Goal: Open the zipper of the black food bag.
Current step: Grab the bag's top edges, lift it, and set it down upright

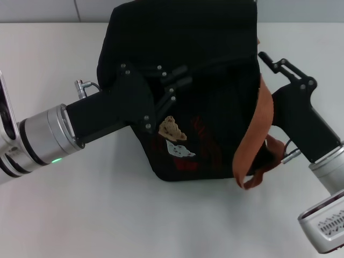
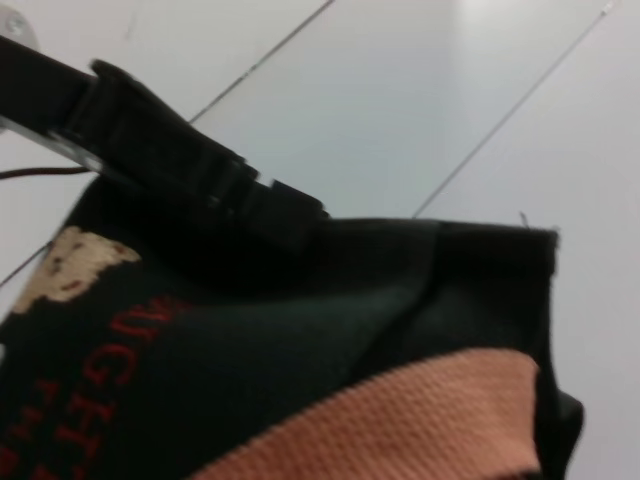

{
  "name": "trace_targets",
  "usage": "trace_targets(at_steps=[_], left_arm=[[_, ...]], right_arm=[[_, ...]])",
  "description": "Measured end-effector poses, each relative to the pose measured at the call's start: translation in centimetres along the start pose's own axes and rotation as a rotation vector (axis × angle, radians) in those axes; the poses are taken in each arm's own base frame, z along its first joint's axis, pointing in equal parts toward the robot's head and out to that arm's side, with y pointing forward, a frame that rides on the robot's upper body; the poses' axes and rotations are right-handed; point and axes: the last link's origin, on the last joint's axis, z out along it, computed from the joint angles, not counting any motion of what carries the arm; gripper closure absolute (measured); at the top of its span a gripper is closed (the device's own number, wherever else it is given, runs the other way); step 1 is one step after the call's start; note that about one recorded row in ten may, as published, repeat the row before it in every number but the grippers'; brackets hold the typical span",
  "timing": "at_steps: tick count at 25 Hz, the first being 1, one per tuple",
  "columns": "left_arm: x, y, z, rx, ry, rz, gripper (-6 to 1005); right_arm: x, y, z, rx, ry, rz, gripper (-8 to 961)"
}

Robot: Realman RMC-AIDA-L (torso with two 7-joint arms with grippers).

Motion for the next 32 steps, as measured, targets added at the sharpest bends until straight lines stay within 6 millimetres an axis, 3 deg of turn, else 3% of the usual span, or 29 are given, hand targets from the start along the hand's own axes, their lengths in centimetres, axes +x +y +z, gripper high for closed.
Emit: trace_targets(at_steps=[25,29,32], left_arm=[[-0.05,-0.11,0.18,-0.002,-0.004,0.005,915],[-0.07,-0.09,0.18,-0.001,-0.004,0.004,915],[-0.09,-0.07,0.17,0.0,-0.004,0.002,915]], right_arm=[[0.11,0.07,-0.06,-0.016,-0.001,0.009,668],[0.09,0.09,0.06,-0.018,-0.002,0.011,848],[0.08,0.08,0.18,-0.02,-0.005,0.012,852]])
